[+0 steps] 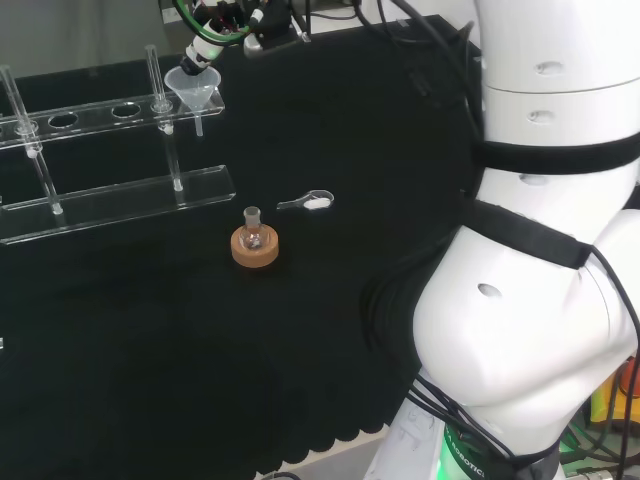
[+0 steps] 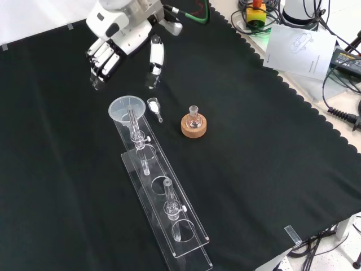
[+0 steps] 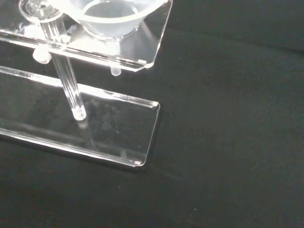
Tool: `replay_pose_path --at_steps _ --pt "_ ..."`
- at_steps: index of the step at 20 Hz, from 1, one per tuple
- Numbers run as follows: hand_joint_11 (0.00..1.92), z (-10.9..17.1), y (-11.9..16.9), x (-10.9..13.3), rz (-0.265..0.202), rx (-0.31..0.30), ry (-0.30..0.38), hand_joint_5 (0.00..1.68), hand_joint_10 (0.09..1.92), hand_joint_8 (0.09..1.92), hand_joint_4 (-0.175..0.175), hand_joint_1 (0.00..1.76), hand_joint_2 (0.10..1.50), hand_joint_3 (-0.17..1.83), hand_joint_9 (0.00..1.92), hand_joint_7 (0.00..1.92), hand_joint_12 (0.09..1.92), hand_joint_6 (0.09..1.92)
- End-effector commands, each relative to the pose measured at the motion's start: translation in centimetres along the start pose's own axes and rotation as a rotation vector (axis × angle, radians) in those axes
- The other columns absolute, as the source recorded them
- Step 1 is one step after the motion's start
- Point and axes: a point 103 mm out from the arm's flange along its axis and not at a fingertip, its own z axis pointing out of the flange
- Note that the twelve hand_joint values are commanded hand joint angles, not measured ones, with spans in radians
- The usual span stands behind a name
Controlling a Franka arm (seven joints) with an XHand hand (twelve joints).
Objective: Pick up the funnel from the transparent funnel stand.
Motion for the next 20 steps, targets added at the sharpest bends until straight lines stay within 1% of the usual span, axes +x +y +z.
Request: replay_pose_path --at_steps 1,4,6,11,20 --pt "0.00 0.6 0.9 1.4 -0.038 0.067 -0.016 0.11 0.80 0.52 -0.034 0.36 0.84 0.18 0.06 0.00 1.51 0.09" --pt "0.00 0.8 1.5 2.1 -0.051 0.090 -0.021 0.08 0.82 0.42 -0.036 0.35 0.82 0.17 0.02 0.00 1.54 0.09" --pt "0.00 1.1 1.8 2.3 -0.054 0.101 -0.028 0.05 0.78 0.37 -0.036 0.35 0.82 0.16 0.00 0.00 1.55 0.09" --pt "0.01 1.7 2.5 2.3 -0.054 0.099 -0.036 0.00 0.72 0.23 -0.032 0.36 0.81 0.15 0.00 0.00 1.55 0.09" --pt "0.03 2.5 3.4 2.5 -0.061 0.102 -0.062 0.00 0.74 0.19 -0.033 0.39 0.80 0.14 0.00 0.00 1.55 0.09"
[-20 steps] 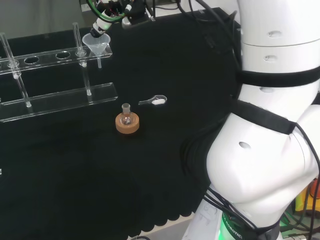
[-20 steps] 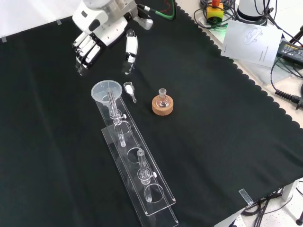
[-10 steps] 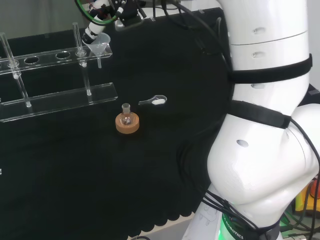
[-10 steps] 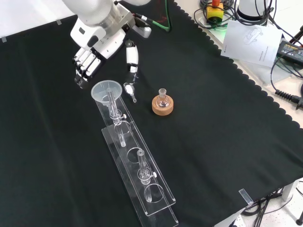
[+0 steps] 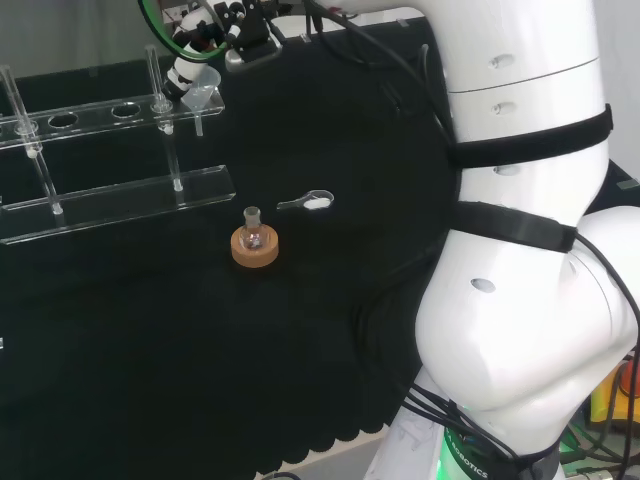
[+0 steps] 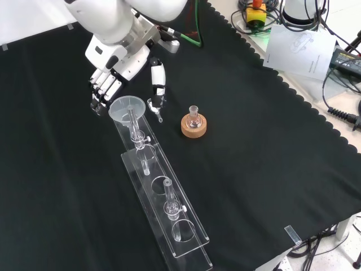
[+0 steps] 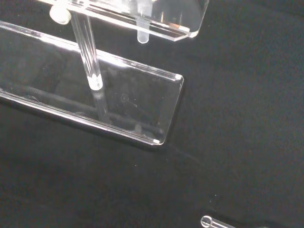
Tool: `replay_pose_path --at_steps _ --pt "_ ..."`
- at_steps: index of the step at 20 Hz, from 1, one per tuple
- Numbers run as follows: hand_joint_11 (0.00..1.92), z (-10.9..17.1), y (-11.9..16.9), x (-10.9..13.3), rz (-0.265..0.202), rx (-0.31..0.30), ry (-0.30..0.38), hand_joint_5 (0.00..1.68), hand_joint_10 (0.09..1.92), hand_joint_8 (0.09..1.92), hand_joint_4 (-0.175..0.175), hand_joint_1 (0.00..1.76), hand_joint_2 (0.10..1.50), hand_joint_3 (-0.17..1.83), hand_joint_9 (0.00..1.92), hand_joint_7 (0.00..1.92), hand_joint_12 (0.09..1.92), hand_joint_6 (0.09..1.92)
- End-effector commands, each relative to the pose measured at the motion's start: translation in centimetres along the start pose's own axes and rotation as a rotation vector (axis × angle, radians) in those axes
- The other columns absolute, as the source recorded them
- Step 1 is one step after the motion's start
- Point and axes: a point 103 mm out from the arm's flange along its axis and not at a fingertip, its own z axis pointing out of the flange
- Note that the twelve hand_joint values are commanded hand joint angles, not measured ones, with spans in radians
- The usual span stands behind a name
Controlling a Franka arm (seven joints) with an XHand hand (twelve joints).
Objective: Pick up the funnel from the transparent funnel stand.
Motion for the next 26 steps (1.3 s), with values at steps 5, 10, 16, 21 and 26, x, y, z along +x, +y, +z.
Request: replay_pose_path --at_steps 5,10,16,21,26 --pt "0.03 0.8 0.9 -0.1 0.002 0.000 -0.029 0.00 0.74 0.18 -0.034 0.40 0.80 0.14 0.00 0.00 1.55 0.09" --pt "0.04 0.9 0.9 -0.4 -0.004 -0.002 -0.021 0.00 0.78 0.18 -0.036 0.42 0.80 0.13 0.00 0.00 1.55 0.09" --pt "0.04 1.2 1.8 -0.2 0.000 0.004 -0.037 0.00 0.81 0.20 -0.038 0.44 0.80 0.12 0.00 0.00 1.55 0.09" --pt "0.05 1.2 2.0 -0.1 0.000 0.000 -0.040 0.00 0.82 0.23 -0.039 0.45 0.80 0.12 0.00 0.00 1.55 0.09" --pt "0.06 1.8 2.7 0.0 -0.001 0.019 -0.047 0.00 0.85 0.27 -0.040 0.46 0.81 0.12 0.01 0.00 1.55 0.09"
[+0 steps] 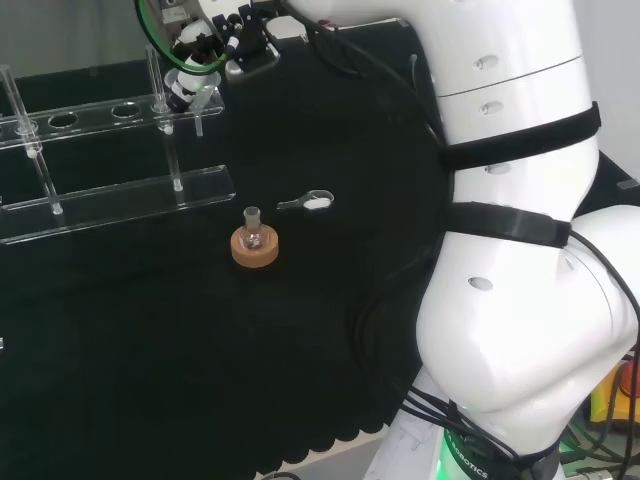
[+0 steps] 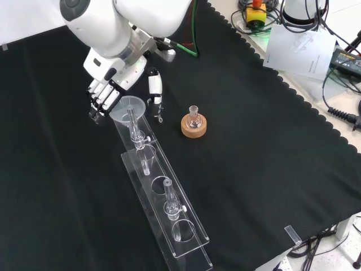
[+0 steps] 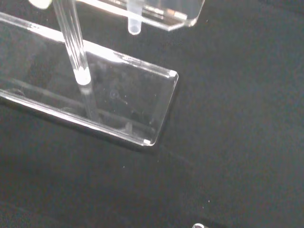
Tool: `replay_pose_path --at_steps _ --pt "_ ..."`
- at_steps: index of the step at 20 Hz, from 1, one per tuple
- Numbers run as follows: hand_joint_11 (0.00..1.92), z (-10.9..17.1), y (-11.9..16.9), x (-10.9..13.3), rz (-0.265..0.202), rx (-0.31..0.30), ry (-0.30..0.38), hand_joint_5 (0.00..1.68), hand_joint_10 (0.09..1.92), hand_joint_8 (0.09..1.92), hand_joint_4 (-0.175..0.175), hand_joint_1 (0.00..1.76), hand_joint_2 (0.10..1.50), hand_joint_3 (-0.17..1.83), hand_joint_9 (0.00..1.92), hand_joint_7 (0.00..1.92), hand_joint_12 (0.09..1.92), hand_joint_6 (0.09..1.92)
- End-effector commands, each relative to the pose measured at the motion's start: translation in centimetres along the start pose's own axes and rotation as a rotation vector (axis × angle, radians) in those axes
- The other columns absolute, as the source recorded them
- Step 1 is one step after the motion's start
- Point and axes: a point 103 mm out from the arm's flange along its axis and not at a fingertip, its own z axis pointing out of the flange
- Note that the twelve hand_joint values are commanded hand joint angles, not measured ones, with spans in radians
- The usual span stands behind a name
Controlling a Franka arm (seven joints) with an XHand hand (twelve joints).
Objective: Pick up the funnel from the transparent funnel stand.
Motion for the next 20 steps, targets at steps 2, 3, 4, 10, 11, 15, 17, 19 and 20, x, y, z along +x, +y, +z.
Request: replay_pose_path --at_steps 2,3,4,10,11,15,17,19,20 --pt "0.06 0.5 1.0 0.1 0.004 0.006 -0.016 0.00 0.86 0.28 -0.040 0.47 0.81 0.12 0.03 0.00 1.55 0.09" --pt "0.06 0.5 1.0 0.0 0.005 0.005 -0.019 0.00 0.86 0.29 -0.041 0.47 0.81 0.12 0.05 0.00 1.55 0.09" --pt "0.07 0.4 1.1 0.1 0.006 0.001 -0.023 0.00 0.86 0.30 -0.042 0.48 0.81 0.12 0.06 0.00 1.55 0.09" --pt "0.12 0.3 1.2 1.1 -0.004 -0.033 -0.046 0.06 0.79 0.51 -0.050 0.59 0.83 0.14 0.26 0.00 1.52 0.09" --pt "0.14 0.2 1.2 1.1 -0.005 -0.040 -0.052 0.07 0.76 0.57 -0.053 0.61 0.83 0.15 0.33 0.01 1.50 0.09" --pt "0.24 -0.6 1.0 1.2 0.005 -0.072 -0.116 0.21 0.66 0.70 -0.062 0.68 0.82 0.22 0.61 0.19 1.44 0.09" --pt "0.30 -1.2 0.7 1.3 0.013 -0.089 -0.140 0.33 0.64 0.71 -0.065 0.72 0.80 0.27 0.73 0.32 1.40 0.09" --pt "0.34 -2.1 0.4 1.2 0.018 -0.112 -0.161 0.40 0.64 0.71 -0.064 0.74 0.79 0.32 0.79 0.40 1.38 0.09" --pt "0.35 -2.6 0.1 1.2 0.022 -0.120 -0.172 0.43 0.64 0.71 -0.064 0.75 0.78 0.34 0.81 0.41 1.37 0.09"
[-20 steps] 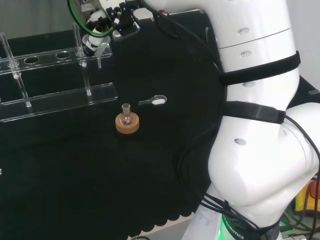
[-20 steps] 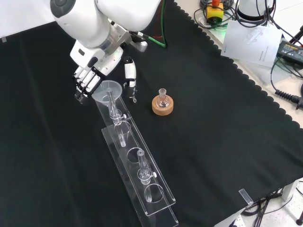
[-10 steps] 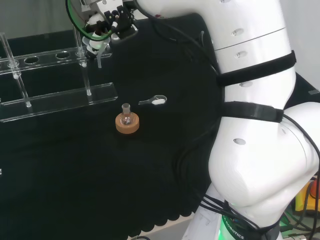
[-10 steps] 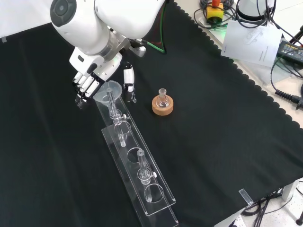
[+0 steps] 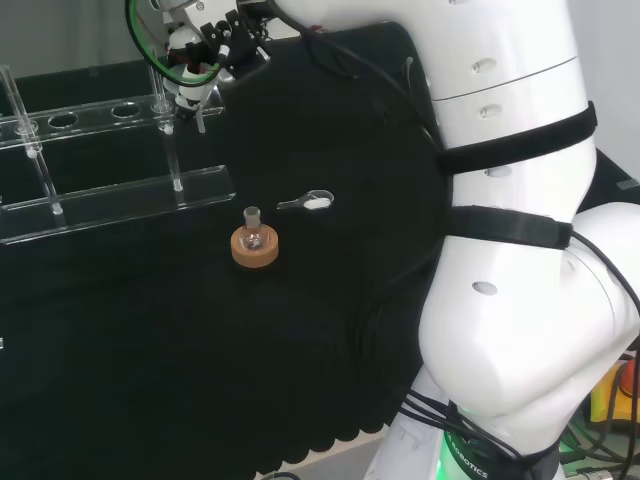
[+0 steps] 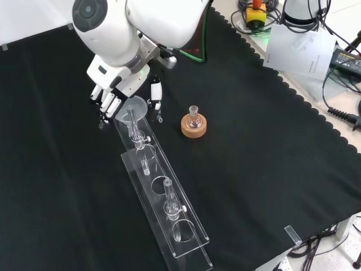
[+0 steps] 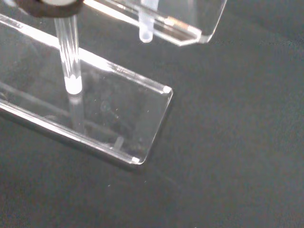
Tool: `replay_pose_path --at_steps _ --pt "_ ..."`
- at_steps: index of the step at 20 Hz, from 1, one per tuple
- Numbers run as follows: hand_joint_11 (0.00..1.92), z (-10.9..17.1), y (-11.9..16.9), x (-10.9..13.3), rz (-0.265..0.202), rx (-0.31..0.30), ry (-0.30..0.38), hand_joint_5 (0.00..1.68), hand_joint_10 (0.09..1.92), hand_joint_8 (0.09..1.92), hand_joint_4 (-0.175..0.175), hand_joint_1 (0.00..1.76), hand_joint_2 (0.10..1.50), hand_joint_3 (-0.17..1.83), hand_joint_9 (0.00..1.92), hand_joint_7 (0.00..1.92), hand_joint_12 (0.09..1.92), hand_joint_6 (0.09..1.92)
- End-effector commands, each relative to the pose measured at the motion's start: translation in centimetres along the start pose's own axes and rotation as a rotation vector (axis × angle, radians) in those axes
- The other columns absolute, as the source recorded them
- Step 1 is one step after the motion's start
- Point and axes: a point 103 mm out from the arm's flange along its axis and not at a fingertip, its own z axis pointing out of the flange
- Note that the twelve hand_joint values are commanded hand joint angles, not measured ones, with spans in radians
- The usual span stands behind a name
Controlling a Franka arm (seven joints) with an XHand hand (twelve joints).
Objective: Pick up the funnel from the transparent funnel stand.
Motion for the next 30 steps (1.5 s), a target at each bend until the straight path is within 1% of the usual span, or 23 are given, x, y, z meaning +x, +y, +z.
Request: replay_pose_path --at_steps 1,4,6,11,17,24,30 --pt "0.36 -2.6 -0.9 -0.3 0.023 -0.062 -0.073 0.46 0.64 0.71 -0.060 0.75 0.77 0.36 0.82 0.44 1.36 0.09" --pt "0.39 -4.3 -1.7 -0.7 0.032 -0.085 -0.094 0.54 0.64 0.71 -0.051 0.77 0.76 0.41 0.86 0.50 1.34 0.09" --pt "0.40 -5.4 -2.4 -1.1 0.040 -0.086 -0.098 0.56 0.63 0.71 -0.049 0.77 0.76 0.42 0.87 0.52 1.34 0.09" --pt "0.43 -7.5 -4.5 -2.2 0.064 -0.098 -0.086 0.57 0.63 0.70 -0.049 0.78 0.75 0.44 0.88 0.53 1.33 0.09" --pt "0.44 -9.6 -8.4 -3.5 0.094 -0.120 -0.076 0.56 0.63 0.70 -0.050 0.78 0.74 0.47 0.88 0.53 1.32 0.09" --pt "0.44 -9.9 -13.0 -3.6 0.119 -0.130 -0.068 0.55 0.63 0.70 -0.052 0.77 0.74 0.47 0.89 0.52 1.32 0.09" --pt "0.44 -8.3 -17.2 -3.3 0.132 -0.125 -0.046 0.55 0.62 0.70 -0.053 0.77 0.74 0.48 0.89 0.52 1.32 0.09"
